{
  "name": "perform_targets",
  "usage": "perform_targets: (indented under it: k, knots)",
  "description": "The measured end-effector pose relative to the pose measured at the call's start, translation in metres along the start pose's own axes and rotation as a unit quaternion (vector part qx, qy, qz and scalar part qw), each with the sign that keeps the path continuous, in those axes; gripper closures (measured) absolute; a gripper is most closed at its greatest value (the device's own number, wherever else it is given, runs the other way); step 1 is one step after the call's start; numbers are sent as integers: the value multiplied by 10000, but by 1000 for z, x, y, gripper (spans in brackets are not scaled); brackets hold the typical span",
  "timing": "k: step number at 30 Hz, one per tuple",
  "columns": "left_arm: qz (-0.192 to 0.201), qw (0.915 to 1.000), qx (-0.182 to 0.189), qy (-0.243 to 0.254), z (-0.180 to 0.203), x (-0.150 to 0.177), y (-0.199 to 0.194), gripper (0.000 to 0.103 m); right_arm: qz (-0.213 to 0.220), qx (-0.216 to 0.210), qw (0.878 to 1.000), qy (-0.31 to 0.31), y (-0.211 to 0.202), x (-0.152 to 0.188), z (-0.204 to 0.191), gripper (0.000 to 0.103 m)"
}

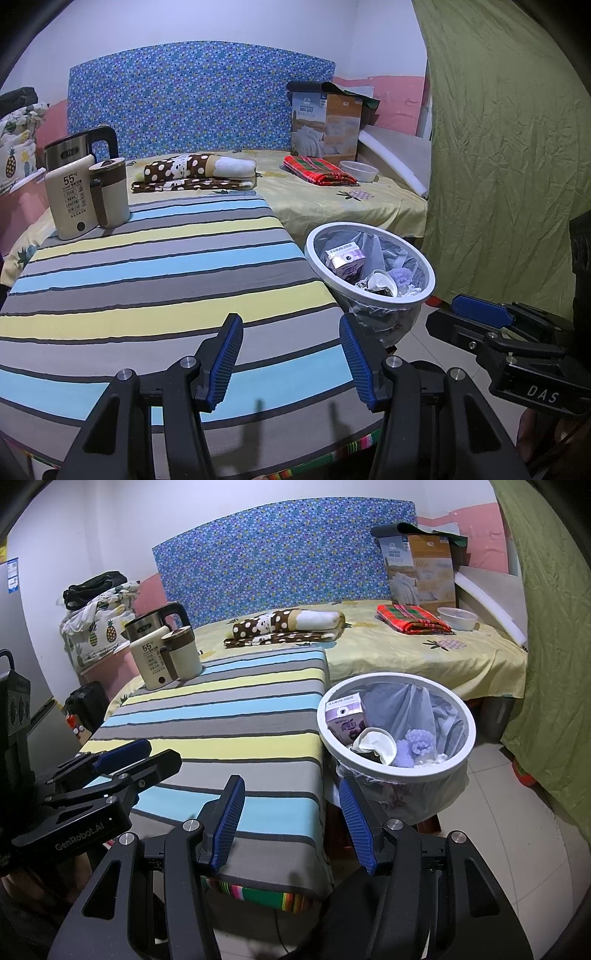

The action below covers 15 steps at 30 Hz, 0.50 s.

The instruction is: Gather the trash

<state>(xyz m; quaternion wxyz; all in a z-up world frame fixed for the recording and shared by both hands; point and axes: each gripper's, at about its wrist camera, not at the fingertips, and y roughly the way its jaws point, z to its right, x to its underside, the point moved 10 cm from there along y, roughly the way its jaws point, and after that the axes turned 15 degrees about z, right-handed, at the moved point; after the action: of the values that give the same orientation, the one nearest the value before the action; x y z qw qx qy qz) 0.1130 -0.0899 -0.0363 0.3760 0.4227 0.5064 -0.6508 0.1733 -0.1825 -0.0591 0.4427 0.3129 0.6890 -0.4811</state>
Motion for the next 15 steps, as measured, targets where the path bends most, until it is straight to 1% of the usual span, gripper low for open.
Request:
perform_targets:
  k: [15]
  knots:
    - [-10, 10000, -54, 26, -2, 1, -1, 49, -4, -2, 10000, 7, 0, 0, 1, 48]
